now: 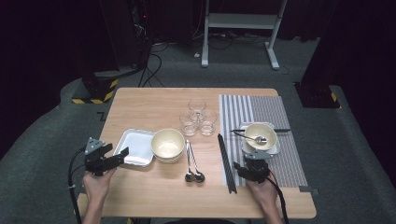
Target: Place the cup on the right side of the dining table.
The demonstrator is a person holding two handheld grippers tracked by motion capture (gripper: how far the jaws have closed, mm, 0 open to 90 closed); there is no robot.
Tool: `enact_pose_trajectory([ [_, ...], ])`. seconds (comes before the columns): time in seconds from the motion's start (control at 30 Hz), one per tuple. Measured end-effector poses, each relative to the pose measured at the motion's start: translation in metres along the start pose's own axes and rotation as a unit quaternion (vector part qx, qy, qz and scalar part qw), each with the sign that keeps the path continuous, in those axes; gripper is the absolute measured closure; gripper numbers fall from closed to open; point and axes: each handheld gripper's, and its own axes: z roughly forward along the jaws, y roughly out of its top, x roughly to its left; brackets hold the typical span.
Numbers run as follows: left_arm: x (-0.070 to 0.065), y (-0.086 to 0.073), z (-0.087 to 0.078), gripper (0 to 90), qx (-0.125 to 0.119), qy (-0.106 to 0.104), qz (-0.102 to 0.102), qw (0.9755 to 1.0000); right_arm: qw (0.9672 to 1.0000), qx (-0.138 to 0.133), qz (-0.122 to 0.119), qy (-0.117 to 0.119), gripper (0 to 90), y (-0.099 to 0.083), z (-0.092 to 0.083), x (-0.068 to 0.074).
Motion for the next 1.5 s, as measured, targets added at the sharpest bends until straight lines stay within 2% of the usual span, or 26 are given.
enact_pose_trajectory([
  [0.03, -0.001, 0.003, 0.001, 26.3, 0.000, -0.005, 0.000, 1.0000, 1.0000, 0.000, 0.000, 0.000, 44.8, 0.000, 0.000, 0.000],
  [0.17, -0.008, 0.013, 0.007, 25.9, 0.010, -0.030, 0.022, 0.9993, 1.0000, 0.000, 0.000, 0.001, 44.3, 0.000, 0.000, 0.000],
  [0.3, -0.010, 0.027, 0.015, 27.8, 0.025, -0.064, 0.021, 0.9974, 1.0000, 0.000, 0.000, 0.001, 44.2, 0.000, 0.000, 0.000],
  [0.33, -0.011, 0.029, 0.016, 27.4, 0.027, -0.067, 0.024, 0.9971, 1.0000, 0.000, 0.000, 0.001, 44.2, 0.000, 0.000, 0.000],
  [0.4, -0.015, 0.034, 0.020, 28.0, 0.031, -0.064, 0.037, 0.9968, 1.0000, 0.000, 0.000, 0.001, 44.2, 0.000, 0.000, 0.000],
  [0.5, -0.019, 0.037, 0.026, 28.0, 0.037, -0.060, 0.045, 0.9964, 1.0000, 0.000, 0.001, 0.002, 44.2, 0.000, 0.000, -0.001],
  [0.67, -0.019, 0.039, 0.031, 27.9, 0.033, -0.063, 0.042, 0.9966, 1.0000, 0.000, 0.000, 0.001, 44.3, 0.000, 0.000, 0.000],
  [0.83, -0.017, 0.043, 0.029, 29.2, 0.015, -0.071, 0.025, 0.9970, 1.0000, 0.000, 0.001, 0.002, 44.2, 0.000, 0.000, 0.000],
  [1.03, -0.013, 0.044, 0.035, 29.4, 0.014, -0.079, 0.020, 0.9966, 1.0000, 0.000, -0.001, 0.000, 44.2, 0.000, 0.000, 0.000],
  [1.3, -0.020, 0.052, 0.047, 30.1, 0.024, -0.085, 0.034, 0.9955, 1.0000, 0.000, -0.002, 0.001, 44.0, 0.000, 0.000, 0.000],
  [1.37, -0.022, 0.054, 0.050, 30.5, 0.021, -0.091, 0.030, 0.9952, 1.0000, 0.000, -0.002, 0.001, 44.0, 0.000, 0.000, 0.000],
  [1.5, -0.025, 0.058, 0.056, 34.1, 0.029, -0.093, 0.038, 0.9945, 1.0000, 0.000, -0.002, 0.001, 44.0, 0.000, 0.000, 0.000],
])
